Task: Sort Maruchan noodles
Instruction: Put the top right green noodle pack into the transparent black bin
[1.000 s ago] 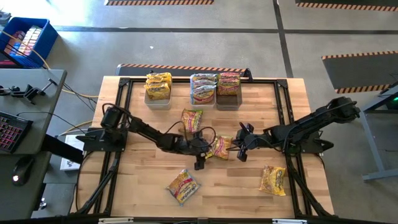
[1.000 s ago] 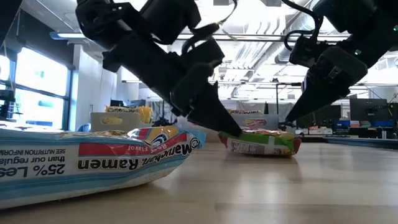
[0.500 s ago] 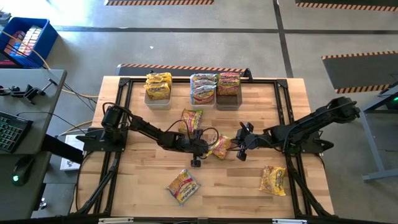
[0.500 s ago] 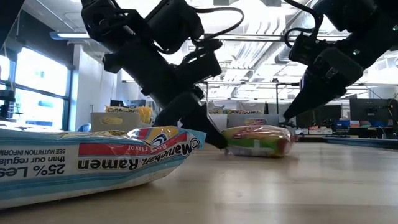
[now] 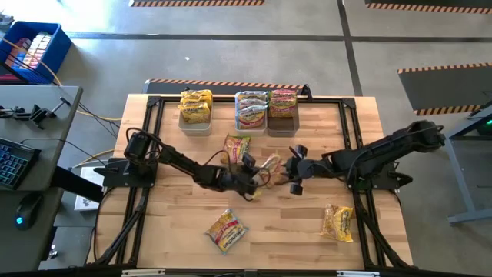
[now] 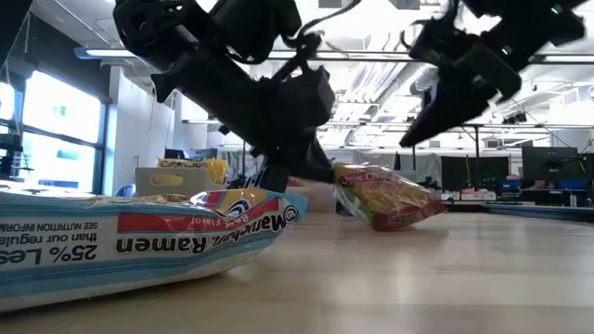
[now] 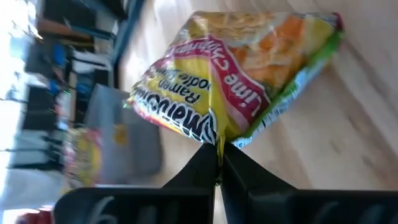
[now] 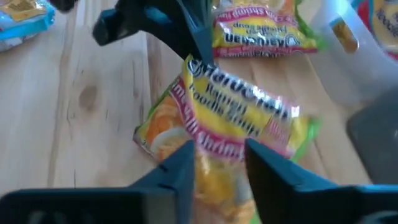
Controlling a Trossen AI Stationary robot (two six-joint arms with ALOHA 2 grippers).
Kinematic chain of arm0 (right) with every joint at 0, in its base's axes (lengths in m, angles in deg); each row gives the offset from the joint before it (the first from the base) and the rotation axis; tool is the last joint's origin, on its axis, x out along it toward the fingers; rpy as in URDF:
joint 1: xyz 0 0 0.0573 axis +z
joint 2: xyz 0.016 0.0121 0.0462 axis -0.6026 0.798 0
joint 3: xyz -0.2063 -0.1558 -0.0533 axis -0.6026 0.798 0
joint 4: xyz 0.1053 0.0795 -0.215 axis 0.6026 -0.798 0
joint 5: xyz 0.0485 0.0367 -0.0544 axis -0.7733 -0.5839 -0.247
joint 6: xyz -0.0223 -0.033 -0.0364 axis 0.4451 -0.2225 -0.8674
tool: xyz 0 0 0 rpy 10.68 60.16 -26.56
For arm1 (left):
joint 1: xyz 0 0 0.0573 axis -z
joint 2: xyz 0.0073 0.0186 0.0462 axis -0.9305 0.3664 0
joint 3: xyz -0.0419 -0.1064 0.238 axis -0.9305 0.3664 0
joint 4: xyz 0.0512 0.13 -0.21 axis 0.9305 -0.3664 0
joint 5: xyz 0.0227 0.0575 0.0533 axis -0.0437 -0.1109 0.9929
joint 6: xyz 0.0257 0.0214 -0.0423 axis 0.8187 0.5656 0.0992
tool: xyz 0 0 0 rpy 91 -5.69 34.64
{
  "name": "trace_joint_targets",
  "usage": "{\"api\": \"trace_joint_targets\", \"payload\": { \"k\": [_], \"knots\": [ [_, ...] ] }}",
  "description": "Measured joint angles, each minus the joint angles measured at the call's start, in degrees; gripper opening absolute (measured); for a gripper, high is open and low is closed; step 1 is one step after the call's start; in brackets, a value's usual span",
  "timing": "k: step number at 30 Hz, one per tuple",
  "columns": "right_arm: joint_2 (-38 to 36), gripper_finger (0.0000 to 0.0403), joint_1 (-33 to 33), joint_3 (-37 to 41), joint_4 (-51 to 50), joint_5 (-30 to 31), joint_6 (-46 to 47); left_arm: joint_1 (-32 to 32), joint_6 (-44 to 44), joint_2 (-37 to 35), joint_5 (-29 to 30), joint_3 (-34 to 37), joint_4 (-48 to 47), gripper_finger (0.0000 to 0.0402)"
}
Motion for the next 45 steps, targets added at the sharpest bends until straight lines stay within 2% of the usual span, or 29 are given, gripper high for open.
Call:
{"api": "trace_joint_targets", "payload": {
  "k": [5,8,13,18,25,34,39,45],
  "knots": [
    [0.0,0.021,-4.9,-6.3,-8.6,-8.5,-5.8,1.1,10.7,0.0,2.3,0.0,4.8,0.0],
    [0.0,0.0239,-8.3,-9.1,-11.2,-14.9,-7.9,1.9,15.3,0.0,2.5,0.0,7.0,0.0],
    [0.1,0.0252,-14.6,-11.4,-11.8,-25.4,-9.0,3.0,21.4,0.0,4.0,0.0,10.2,0.0],
    [0.2,0.0252,-19.6,-11.5,-12.1,-33.9,-3.2,3.4,23.5,-0.1,5.4,0.0,11.6,0.0],
    [1.7,0.0252,-18.3,-11.5,-11.9,-34.7,-1.5,3.4,23.9,-0.1,5.3,0.0,11.6,0.0],
    [11.4,0.0252,-16.1,-13.5,-10.5,-32.7,-2.7,3.7,24.5,-0.1,5.3,0.0,11.9,0.0],
    [15.3,0.0252,-15.1,-16.6,-11.0,-36.0,-3.6,3.7,24.3,-0.1,5.7,0.0,12.0,0.0],
    [19.6,0.0252,-13.8,-18.8,-13.7,-36.1,-3.7,3.7,23.3,-0.1,5.6,0.0,11.8,0.0]
  ]
}}
